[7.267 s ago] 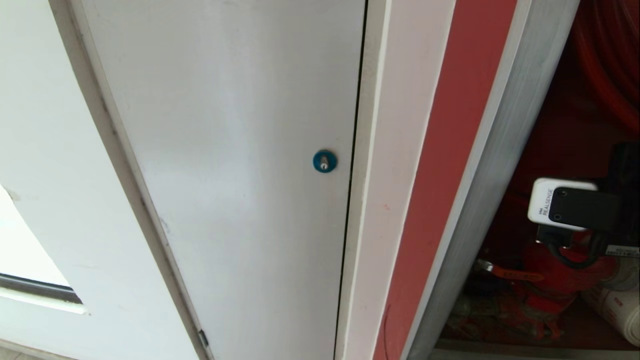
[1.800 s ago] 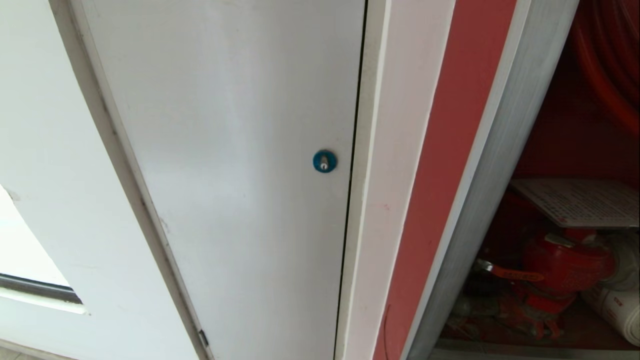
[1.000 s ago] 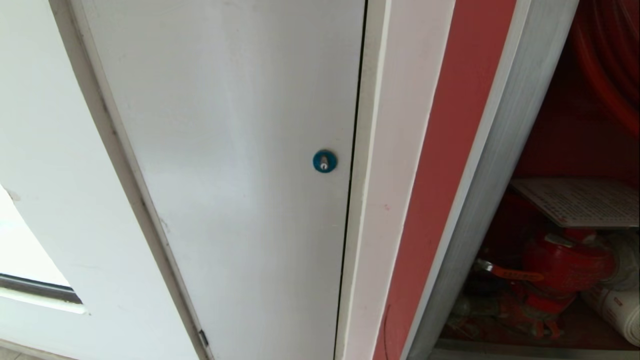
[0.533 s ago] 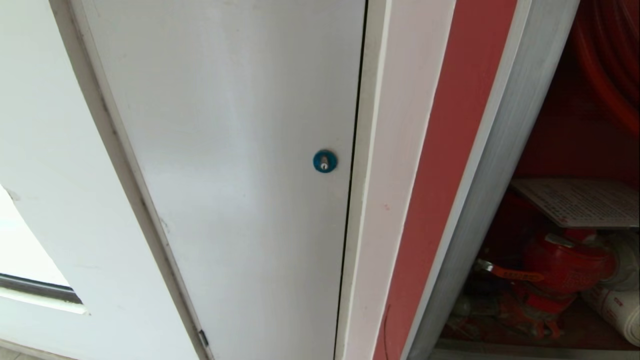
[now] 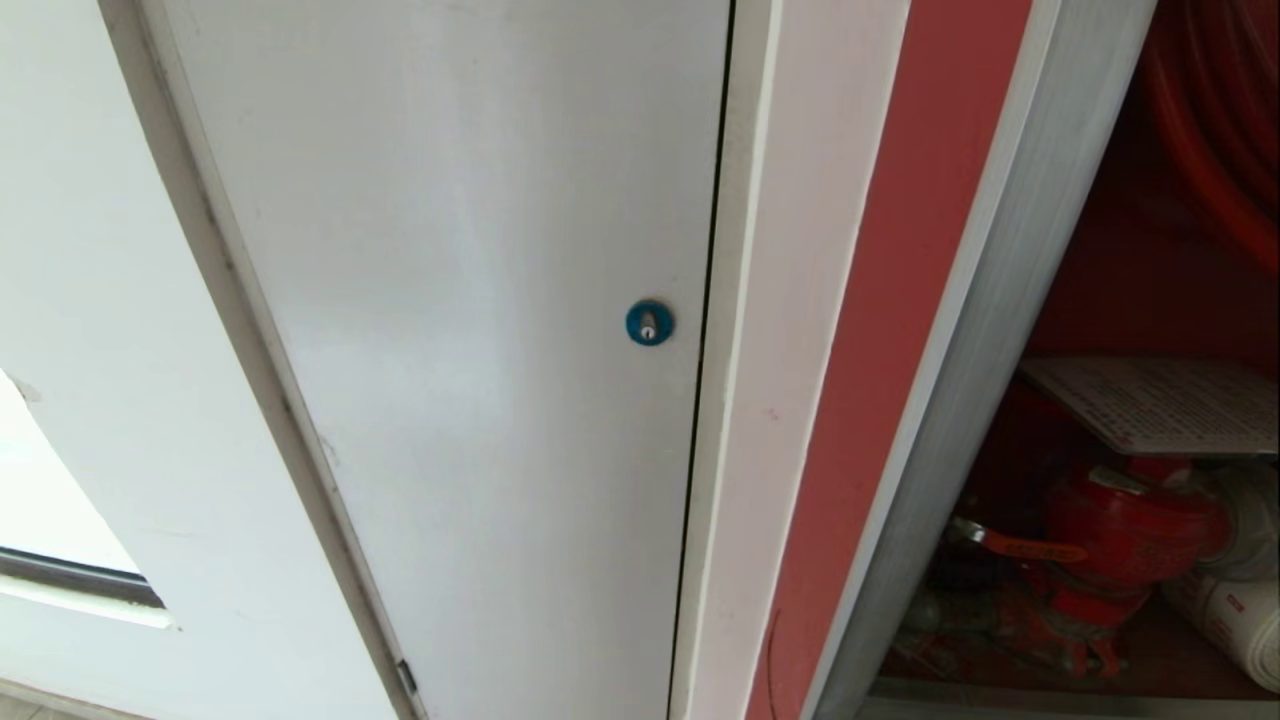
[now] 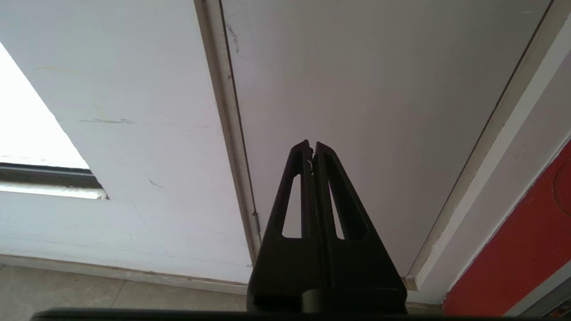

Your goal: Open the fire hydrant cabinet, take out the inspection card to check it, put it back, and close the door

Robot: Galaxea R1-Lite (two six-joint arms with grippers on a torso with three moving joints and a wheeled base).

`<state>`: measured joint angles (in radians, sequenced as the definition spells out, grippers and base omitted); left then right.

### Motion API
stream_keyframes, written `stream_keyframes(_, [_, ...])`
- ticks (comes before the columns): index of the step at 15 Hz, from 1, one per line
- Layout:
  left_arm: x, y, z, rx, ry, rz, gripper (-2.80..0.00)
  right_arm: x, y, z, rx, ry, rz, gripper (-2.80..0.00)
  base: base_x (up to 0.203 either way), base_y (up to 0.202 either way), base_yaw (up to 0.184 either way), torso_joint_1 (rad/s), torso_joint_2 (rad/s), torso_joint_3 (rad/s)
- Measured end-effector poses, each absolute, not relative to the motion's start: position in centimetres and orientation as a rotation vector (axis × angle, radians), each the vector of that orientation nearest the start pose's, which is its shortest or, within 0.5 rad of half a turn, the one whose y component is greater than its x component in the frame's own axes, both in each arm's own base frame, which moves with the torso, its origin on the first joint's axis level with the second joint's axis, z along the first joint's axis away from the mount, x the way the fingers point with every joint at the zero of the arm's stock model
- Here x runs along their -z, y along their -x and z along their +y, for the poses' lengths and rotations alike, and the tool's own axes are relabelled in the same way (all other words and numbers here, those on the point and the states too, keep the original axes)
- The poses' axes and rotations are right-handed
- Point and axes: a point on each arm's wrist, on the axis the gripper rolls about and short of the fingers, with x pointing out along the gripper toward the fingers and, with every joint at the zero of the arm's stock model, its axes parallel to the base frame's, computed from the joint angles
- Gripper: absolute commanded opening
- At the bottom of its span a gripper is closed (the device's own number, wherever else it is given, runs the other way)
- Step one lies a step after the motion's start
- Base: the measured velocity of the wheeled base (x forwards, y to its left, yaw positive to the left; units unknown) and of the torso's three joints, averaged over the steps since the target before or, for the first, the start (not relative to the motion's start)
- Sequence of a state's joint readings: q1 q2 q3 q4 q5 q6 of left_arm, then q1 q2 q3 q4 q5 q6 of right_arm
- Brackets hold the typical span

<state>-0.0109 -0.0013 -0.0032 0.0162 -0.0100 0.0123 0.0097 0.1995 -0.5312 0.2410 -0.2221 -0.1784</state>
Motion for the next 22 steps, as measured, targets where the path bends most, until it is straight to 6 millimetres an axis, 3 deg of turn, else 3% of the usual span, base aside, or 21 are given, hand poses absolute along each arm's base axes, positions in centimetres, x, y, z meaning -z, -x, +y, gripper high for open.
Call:
stream_keyframes(5, [-7.5,2.3,0.0,0.021,-0.012,0.011,-2.8,-14.8,5.5,-0.4,0.162,-0.033,-0.086,-2.8,0.0,0.0,0.0,0.0,0.0,0.0])
stream_keyframes(12, [-7.5,2.3,0.0,0.021,-0.012,0.011,-2.8,-9.5,2.8,-0.2,0.085,-0.089,-0.089,-2.8,0.0,0.0,0.0,0.0,0.0,0.0])
stream_keyframes(16, [-7.5,2.3,0.0,0.021,-0.012,0.011,-2.8,-7.9,2.3,-0.1,0.027,-0.073,-0.028,-2.8,0.0,0.0,0.0,0.0,0.0,0.0])
stream_keyframes(22, [-7.5,2.3,0.0,0.021,-0.012,0.011,-2.8,-7.7,2.3,-0.1,0.026,-0.074,-0.018,-2.8,0.0,0.0,0.0,0.0,0.0,0.0])
